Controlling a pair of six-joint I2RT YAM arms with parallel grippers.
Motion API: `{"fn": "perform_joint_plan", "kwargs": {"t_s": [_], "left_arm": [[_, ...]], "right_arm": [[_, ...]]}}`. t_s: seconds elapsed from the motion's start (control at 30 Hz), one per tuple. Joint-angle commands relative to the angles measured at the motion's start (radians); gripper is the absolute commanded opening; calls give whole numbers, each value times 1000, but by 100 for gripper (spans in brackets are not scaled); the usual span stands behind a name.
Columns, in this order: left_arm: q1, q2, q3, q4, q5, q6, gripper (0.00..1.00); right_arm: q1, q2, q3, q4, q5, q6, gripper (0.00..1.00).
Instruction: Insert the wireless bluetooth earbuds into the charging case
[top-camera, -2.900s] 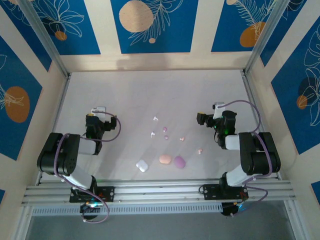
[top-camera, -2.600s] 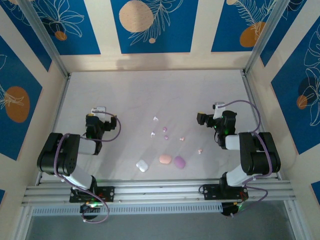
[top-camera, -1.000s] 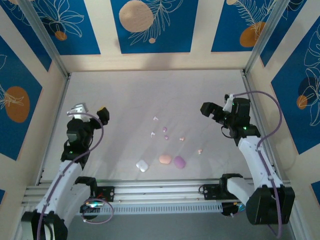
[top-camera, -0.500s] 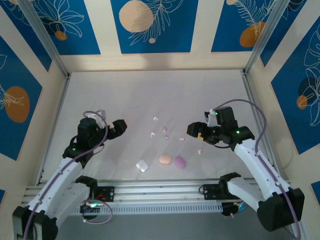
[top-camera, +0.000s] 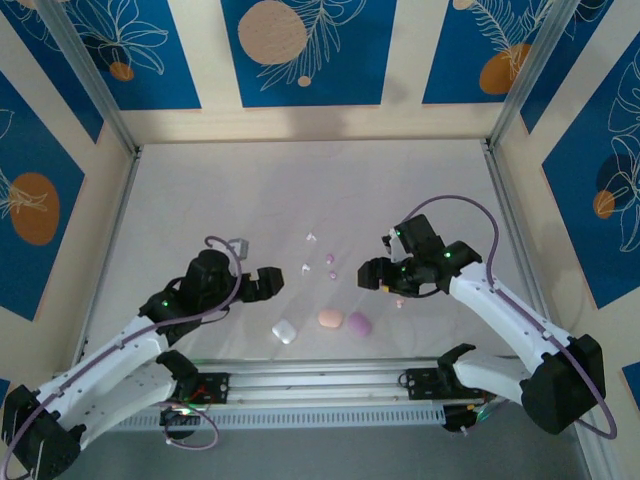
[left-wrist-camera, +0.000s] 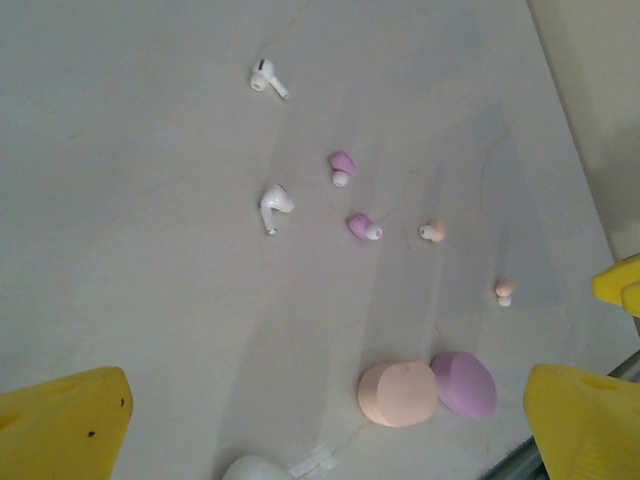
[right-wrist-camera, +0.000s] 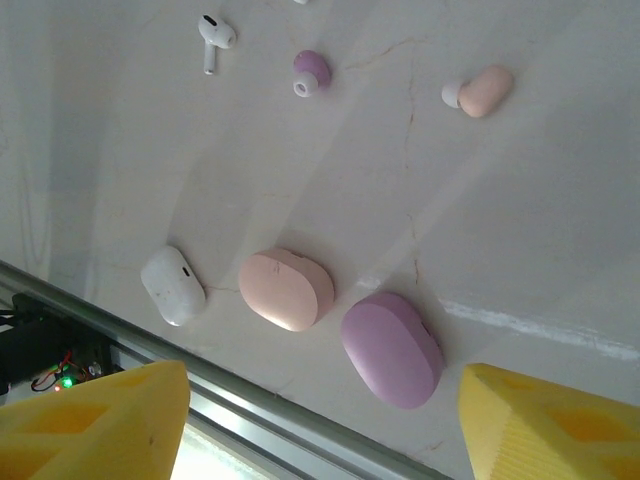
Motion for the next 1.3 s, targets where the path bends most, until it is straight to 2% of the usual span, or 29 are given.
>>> {"fn": "perform_joint_plan", "kwargs": {"t_s": [0.0,0.27,0.5,0.67,0.73,0.8,0.9,1.07,1.27], "left_arm": [[-39,-5,11,23,-53,-20,100],[-43,69,20,110,-28,27,100],[-42,85,12,148,-30,68,100],[-41,100,-10,206,-34,92,100],[-41,119,-11,234,-36,98,100],[-41,140,-2,252,-32,109,100],[-41,165,15,252,-42,126,100],[-40,162,27,219,-80,153,100],[-39,118,5,205,-124,174,100]], "right_arm": [[18,-19,-16,-44,6,30,70],[23,-73,-58,-69,12,32,70],[8,-170,-97,-89,77,30,70],[-6,-205,-126,-91,48,22,70],[-6,-202,-145,-66,-3,13,70],[-5,-177,-167,-18,-78,6,70],[24,-98,-166,35,-99,1,70],[89,11,-157,88,-39,-13,71],[183,72,-181,151,96,11,75]]}}
